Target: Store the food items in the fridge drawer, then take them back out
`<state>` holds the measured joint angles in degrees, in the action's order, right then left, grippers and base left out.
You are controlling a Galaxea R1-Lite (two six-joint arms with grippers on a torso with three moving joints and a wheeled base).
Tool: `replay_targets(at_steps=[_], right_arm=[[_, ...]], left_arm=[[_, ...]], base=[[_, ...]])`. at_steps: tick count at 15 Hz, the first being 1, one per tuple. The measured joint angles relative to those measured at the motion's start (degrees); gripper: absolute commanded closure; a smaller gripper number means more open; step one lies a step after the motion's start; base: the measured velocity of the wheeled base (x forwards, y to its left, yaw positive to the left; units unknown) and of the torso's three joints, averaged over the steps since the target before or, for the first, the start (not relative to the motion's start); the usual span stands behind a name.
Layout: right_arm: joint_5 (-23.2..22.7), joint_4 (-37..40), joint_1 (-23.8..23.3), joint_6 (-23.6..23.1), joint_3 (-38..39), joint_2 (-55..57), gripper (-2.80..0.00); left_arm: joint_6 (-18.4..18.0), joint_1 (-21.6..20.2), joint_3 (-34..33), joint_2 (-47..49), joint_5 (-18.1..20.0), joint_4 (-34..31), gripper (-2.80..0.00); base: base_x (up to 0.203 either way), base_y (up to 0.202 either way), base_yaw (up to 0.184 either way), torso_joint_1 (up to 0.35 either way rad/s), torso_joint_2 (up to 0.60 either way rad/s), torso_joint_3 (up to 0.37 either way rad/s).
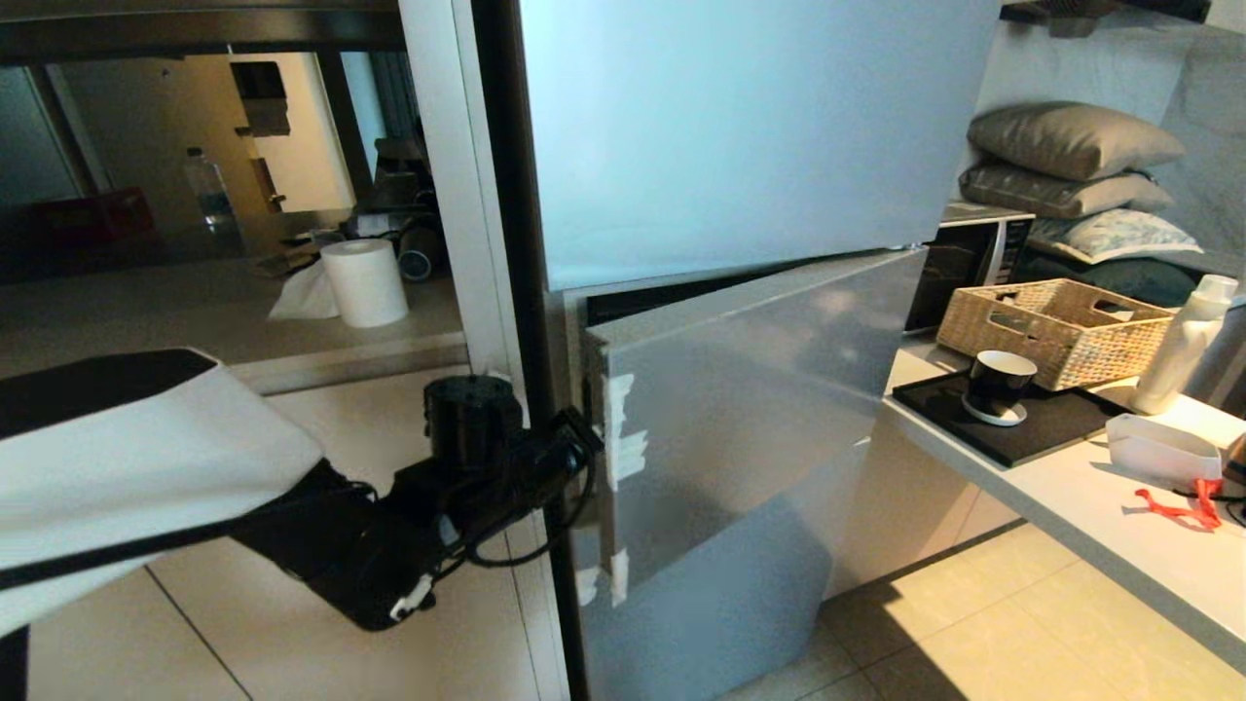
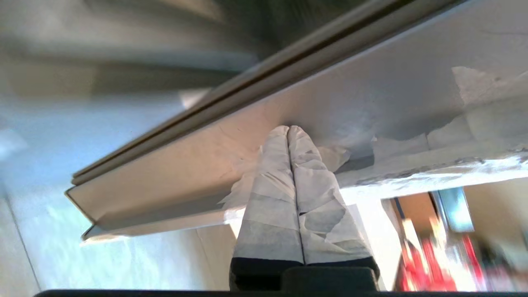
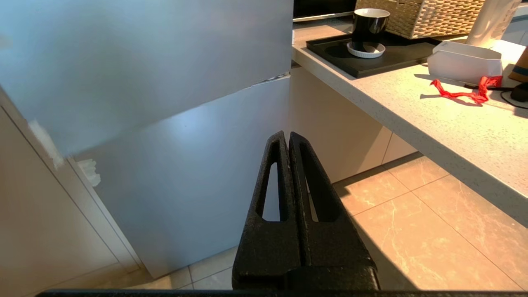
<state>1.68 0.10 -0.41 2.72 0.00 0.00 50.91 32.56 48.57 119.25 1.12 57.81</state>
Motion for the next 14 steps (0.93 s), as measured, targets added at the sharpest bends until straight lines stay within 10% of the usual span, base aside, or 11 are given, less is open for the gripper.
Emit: replay_targets(at_steps=[8,14], right_arm=[[-0.01,0.01,-0.05,0.00,0.00,0.00,0.00],[-0.04,-0.01,0.01,0.02,0.00,0.02,0.00]], left_arm=[[-2.94,2.52,-22.52,-16.27,-5.29,9.97,0.00],[-33.05,-8.16,-22.72,-30.75,-8.47,6.13,0.00]], base=[[0.000,0.000,0.000,0.000,0.00,0.000],[0.000,0.000,0.000,0.000,0.00,0.000]])
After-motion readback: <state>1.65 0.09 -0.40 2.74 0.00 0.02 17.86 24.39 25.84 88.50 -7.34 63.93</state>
